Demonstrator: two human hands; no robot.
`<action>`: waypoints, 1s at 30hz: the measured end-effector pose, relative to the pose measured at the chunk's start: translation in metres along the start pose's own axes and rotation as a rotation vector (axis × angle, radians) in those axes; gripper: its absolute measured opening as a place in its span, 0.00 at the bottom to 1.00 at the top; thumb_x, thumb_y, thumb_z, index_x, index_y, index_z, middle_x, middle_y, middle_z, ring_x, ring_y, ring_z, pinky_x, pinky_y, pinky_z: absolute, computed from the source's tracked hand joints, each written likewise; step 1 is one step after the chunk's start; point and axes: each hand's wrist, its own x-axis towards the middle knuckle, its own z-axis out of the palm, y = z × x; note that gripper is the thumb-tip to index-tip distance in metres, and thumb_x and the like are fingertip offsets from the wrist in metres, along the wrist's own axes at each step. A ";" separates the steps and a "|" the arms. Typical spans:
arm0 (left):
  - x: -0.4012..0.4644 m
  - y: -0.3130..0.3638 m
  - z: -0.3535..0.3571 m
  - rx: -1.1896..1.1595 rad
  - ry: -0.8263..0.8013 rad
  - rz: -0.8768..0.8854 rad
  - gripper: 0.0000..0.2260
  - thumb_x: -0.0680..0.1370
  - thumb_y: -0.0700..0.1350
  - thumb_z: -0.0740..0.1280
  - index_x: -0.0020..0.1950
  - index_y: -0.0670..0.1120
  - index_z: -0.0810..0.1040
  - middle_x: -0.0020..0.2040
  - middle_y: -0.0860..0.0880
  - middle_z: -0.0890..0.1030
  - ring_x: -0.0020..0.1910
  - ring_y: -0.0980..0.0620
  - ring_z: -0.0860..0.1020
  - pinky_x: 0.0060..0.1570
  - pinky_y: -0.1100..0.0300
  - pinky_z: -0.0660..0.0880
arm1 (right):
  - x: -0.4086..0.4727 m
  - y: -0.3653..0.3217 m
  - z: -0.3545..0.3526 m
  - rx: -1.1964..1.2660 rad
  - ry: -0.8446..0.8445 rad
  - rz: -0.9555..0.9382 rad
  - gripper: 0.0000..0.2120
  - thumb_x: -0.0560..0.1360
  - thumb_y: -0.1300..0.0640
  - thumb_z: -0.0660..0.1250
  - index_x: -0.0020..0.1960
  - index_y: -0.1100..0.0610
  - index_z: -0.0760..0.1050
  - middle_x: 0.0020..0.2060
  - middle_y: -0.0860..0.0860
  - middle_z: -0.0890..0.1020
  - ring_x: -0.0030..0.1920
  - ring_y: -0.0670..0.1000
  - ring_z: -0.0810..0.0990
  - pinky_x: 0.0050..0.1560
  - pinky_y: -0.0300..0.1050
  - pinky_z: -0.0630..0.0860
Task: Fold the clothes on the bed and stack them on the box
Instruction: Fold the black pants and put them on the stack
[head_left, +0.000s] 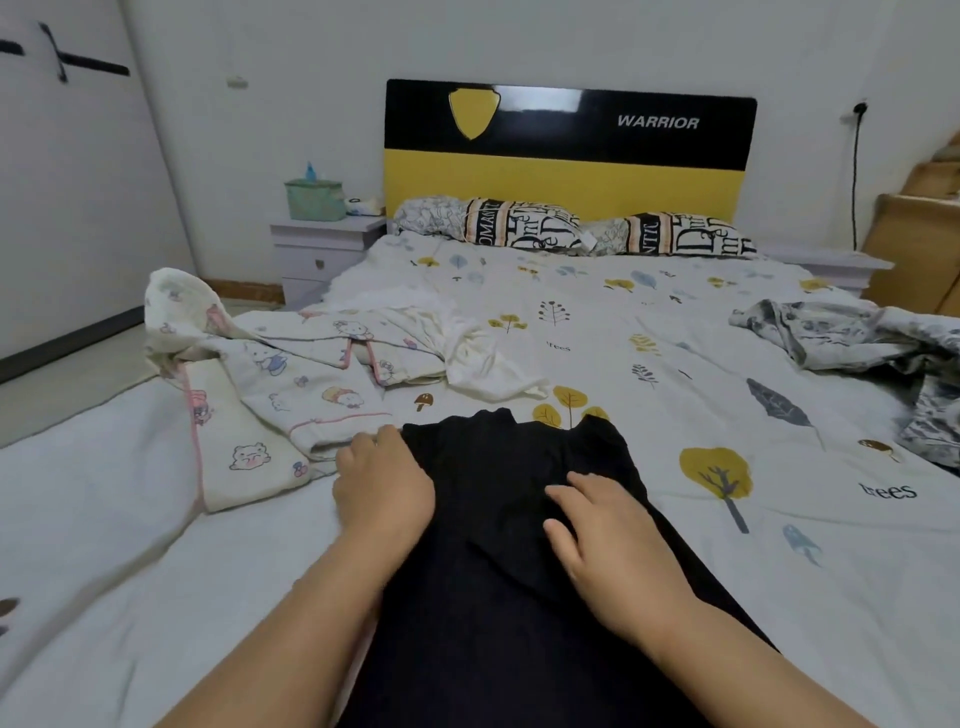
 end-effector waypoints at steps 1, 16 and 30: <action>0.012 -0.007 -0.003 -0.010 -0.097 -0.035 0.16 0.78 0.38 0.56 0.66 0.40 0.68 0.65 0.40 0.71 0.64 0.42 0.69 0.59 0.52 0.68 | -0.005 -0.005 0.001 0.016 -0.027 -0.040 0.21 0.82 0.47 0.50 0.74 0.49 0.60 0.73 0.47 0.60 0.74 0.47 0.55 0.74 0.42 0.51; 0.030 -0.011 -0.039 -0.783 -0.376 -0.151 0.01 0.77 0.37 0.64 0.48 0.41 0.72 0.45 0.40 0.77 0.37 0.47 0.75 0.29 0.58 0.71 | -0.014 -0.010 0.013 0.111 -0.119 -0.041 0.21 0.82 0.48 0.52 0.74 0.48 0.59 0.74 0.47 0.59 0.76 0.47 0.52 0.75 0.43 0.48; -0.029 0.057 -0.044 -0.147 -0.402 0.706 0.11 0.80 0.47 0.60 0.55 0.47 0.80 0.48 0.52 0.84 0.49 0.55 0.80 0.56 0.58 0.74 | -0.012 0.003 -0.001 0.679 0.256 0.257 0.14 0.77 0.63 0.57 0.58 0.52 0.75 0.49 0.44 0.79 0.53 0.46 0.76 0.51 0.37 0.69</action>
